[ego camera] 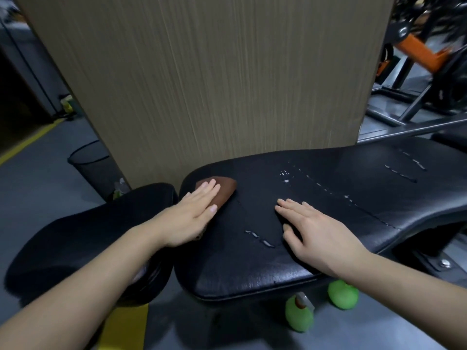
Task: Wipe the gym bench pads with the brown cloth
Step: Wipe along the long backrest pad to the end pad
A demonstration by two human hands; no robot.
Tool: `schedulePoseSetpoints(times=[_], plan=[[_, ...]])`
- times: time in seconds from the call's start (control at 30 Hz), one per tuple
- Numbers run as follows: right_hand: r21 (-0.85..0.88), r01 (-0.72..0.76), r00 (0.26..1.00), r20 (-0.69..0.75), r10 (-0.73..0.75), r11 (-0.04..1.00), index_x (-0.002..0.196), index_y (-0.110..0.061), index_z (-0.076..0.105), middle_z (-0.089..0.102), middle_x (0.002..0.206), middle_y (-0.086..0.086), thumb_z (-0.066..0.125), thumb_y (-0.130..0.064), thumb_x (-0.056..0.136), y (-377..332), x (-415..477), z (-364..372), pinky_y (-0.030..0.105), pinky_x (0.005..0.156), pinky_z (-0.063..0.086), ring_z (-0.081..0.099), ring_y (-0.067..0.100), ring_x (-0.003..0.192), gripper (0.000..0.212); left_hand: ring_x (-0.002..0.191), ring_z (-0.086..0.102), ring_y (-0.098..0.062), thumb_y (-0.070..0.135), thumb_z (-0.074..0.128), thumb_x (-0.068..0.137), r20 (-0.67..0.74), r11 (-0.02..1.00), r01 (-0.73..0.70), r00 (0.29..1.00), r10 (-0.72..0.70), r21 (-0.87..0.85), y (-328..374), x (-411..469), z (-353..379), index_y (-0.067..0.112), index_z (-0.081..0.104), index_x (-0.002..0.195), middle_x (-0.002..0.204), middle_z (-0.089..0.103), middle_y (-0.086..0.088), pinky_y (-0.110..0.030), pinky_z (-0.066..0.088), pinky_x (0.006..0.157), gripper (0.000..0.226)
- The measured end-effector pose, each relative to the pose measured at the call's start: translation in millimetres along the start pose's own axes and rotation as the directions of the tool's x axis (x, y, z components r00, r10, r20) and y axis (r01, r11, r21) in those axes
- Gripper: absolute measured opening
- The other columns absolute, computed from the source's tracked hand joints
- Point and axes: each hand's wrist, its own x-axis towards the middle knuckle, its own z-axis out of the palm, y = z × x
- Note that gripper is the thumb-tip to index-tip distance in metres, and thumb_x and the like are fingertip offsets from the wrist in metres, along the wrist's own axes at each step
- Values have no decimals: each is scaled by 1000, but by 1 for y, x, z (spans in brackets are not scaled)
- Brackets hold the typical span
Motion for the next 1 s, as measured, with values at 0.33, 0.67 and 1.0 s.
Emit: schedulePoseSetpoints(times=[0.33, 0.67, 1.0], plan=[[4, -44, 999, -23, 44, 999, 135, -33, 57, 45, 147, -23, 30, -44, 88, -1, 0, -5, 14, 113, 19, 36, -6, 137, 56, 154, -3, -11, 37, 22, 109, -156, 963, 245, 953, -261, -117, -58, 100, -18, 19, 8, 161, 169, 0, 2, -36, -1, 125, 57], [18, -21, 1000, 14, 21, 1000, 142, -36, 48, 35, 152, -26, 40, -37, 95, -3, 1, -14, 7, 111, 8, 25, -10, 140, 48, 146, -11, 6, 34, 22, 110, -47, 999, -49, 998, 49, -1, 7, 89, -5, 26, 3, 161, 161, -7, 19, -27, -8, 121, 55], [44, -9, 1000, 24, 8, 999, 144, -21, 50, 41, 153, -8, 44, -23, 97, -4, -4, -5, 22, 120, 13, 32, 4, 143, 47, 146, -9, 14, 37, 30, 109, -5, 981, -163, 987, 163, -102, -8, -27, 2, 37, 6, 158, 163, -2, 28, -20, -4, 122, 55]])
